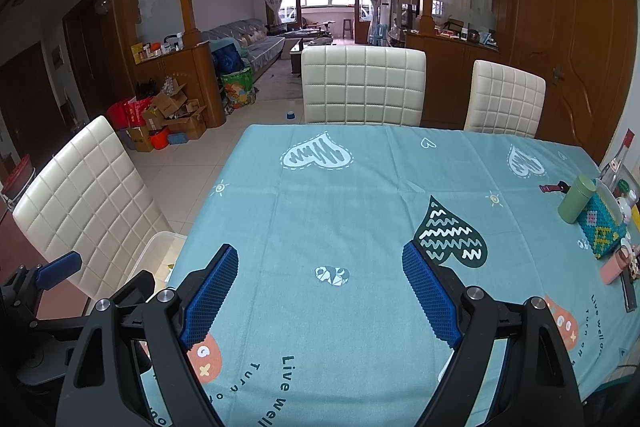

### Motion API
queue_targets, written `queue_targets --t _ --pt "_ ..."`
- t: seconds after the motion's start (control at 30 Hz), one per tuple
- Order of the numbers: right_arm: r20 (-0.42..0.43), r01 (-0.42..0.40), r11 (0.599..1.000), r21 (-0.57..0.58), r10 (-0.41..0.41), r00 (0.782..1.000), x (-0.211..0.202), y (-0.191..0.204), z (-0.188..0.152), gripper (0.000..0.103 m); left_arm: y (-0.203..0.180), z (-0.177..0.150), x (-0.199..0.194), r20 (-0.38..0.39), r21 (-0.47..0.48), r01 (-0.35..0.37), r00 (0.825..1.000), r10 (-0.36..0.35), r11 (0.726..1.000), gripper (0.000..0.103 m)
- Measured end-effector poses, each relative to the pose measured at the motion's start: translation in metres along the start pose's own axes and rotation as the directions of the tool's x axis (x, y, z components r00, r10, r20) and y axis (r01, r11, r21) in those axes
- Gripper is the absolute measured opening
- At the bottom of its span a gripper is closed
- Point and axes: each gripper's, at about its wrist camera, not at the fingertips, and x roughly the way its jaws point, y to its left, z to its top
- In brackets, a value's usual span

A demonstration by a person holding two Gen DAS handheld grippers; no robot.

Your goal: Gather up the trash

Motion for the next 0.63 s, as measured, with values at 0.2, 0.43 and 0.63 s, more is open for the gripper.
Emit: queue_targets --t 0.2,0.43,0.63 --pt "-0.002 0.0 1.0 0.0 0.0 1.0 0.0003 -0.0012 0.0004 0.082 0.002 -0.0049 -0.0006 0.013 -0.012 0.012 1.0 -0.012 1.0 0.099" --pt "0.0 0.0 1.0 0.001 0.0 1.0 0.0014 -0.0013 0.0006 0.082 -0.004 -0.0047 -0.0021 0.01 0.013 0.002 1.0 -0.002 1.0 0.099" --pt "-0.002 -0.002 1.0 0.004 0.002 1.0 0.0032 0.0017 -0.003 0.082 -0.0051 -0.0035 -0.0008 -0.001 0.011 0.001 1.0 -0.001 1.0 0.099"
